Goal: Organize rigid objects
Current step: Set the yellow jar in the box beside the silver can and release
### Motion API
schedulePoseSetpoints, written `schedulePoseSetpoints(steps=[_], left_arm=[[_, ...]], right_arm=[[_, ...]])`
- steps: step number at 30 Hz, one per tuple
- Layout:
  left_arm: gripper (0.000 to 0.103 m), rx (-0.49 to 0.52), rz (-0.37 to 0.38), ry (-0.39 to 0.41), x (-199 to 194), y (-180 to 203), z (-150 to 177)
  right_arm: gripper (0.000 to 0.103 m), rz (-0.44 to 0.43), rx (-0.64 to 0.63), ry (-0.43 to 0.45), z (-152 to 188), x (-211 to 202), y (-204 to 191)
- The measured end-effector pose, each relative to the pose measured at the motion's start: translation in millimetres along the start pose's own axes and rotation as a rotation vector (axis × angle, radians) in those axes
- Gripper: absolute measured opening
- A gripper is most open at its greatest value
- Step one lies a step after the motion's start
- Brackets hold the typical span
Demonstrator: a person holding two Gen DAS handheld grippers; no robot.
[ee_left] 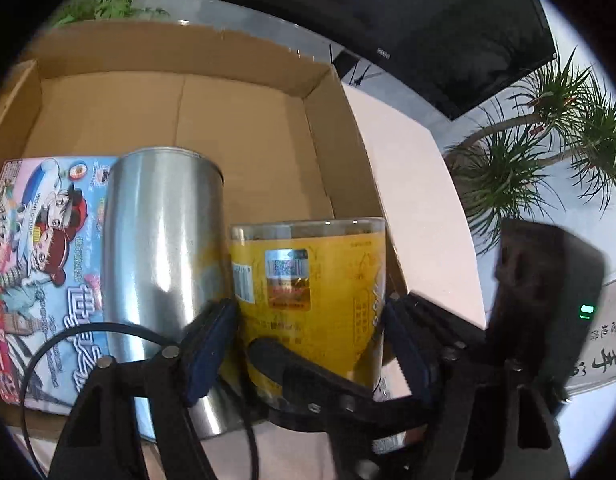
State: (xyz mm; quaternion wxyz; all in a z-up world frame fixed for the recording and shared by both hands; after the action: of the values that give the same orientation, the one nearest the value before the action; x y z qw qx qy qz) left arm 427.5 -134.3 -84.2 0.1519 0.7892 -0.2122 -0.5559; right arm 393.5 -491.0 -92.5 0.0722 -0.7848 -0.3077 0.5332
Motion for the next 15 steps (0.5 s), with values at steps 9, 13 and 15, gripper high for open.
schedulePoseSetpoints(steps=[9,13,15], left_arm=[[0.061,0.018,-0.079,0.132,-56,-23,7],[0.061,0.083,-0.164,0.287,-113,-32,23],[0.061,0.103,-0.224,0.345,-133,-37,31]], right_arm=[[0.089,0.061,-0.001,0.024,20,-13,3],[0.058,0.082,-0.013,0.066,26,-31,7],[0.062,0.107,-0.022,0.084,29,-26,10]])
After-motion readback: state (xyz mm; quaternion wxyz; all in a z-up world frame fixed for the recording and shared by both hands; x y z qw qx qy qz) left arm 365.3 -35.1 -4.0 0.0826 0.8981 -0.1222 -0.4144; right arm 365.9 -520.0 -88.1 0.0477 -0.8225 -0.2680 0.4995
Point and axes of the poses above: each gripper's, at about its wrist camera, not at the fingertips, and x roughly the way its jaws point, y to its right, z to its underside, the point moved 9 cm from there along x, roughly the way its jaws point, and after that the axes turned 6 degrees about -z, right-handed, at the moved point
